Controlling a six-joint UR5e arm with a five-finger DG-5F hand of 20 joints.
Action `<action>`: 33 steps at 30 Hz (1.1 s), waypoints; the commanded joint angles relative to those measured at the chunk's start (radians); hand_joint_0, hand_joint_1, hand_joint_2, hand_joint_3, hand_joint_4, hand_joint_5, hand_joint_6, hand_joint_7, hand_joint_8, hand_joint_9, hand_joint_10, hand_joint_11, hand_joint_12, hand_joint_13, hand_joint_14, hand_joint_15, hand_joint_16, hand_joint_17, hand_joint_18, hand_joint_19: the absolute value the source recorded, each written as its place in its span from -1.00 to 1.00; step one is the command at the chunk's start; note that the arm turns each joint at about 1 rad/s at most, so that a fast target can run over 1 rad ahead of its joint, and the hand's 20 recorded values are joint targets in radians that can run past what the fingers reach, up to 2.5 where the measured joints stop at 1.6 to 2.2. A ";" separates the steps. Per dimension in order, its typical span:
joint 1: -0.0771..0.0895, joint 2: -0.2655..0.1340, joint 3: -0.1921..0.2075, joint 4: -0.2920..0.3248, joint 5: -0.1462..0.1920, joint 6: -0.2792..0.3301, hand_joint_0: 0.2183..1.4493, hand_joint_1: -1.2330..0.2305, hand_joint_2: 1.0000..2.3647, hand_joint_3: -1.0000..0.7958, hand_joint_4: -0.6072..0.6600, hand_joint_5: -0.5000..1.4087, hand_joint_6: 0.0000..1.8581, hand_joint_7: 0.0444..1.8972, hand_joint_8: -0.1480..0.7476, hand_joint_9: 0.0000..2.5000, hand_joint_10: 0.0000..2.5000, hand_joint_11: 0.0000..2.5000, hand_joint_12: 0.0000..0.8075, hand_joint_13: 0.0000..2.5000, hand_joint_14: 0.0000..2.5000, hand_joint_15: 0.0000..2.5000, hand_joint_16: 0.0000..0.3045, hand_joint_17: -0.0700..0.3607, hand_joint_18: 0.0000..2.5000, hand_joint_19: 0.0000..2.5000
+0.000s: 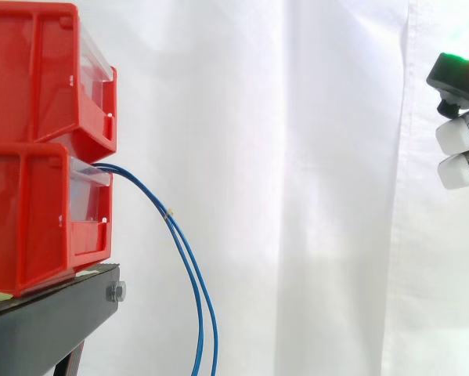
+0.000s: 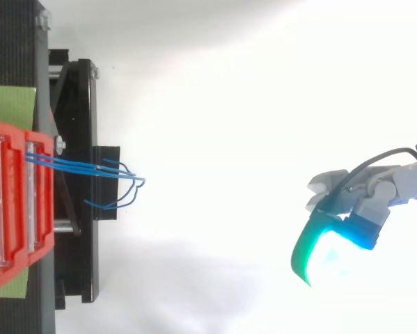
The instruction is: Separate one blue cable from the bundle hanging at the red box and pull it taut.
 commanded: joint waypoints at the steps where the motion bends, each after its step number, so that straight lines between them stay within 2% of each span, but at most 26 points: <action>1: 0.000 0.000 0.000 0.000 0.001 -0.001 -0.50 0.07 -1.00 -0.44 0.26 -0.72 -0.46 -0.22 -0.11 -0.71 -1.00 -0.93 -0.11 -0.82 -1.00 -0.93 -0.65 -0.13 -0.79 -0.60; 13: -0.001 0.000 0.000 0.000 0.001 -0.001 -0.49 0.06 -1.00 -0.44 0.29 -0.71 -0.46 -0.20 -0.08 -0.64 -0.99 -0.85 -0.09 -0.73 -0.99 -0.87 -0.65 -0.12 -0.72 -0.58; 33: 0.000 0.000 0.000 -0.015 -0.002 -0.001 -0.46 0.04 -1.00 -0.44 0.34 -0.70 -0.46 -0.19 -0.07 -0.65 -1.00 -0.87 -0.13 -0.68 -0.99 -0.86 -0.67 -0.14 -0.65 -0.60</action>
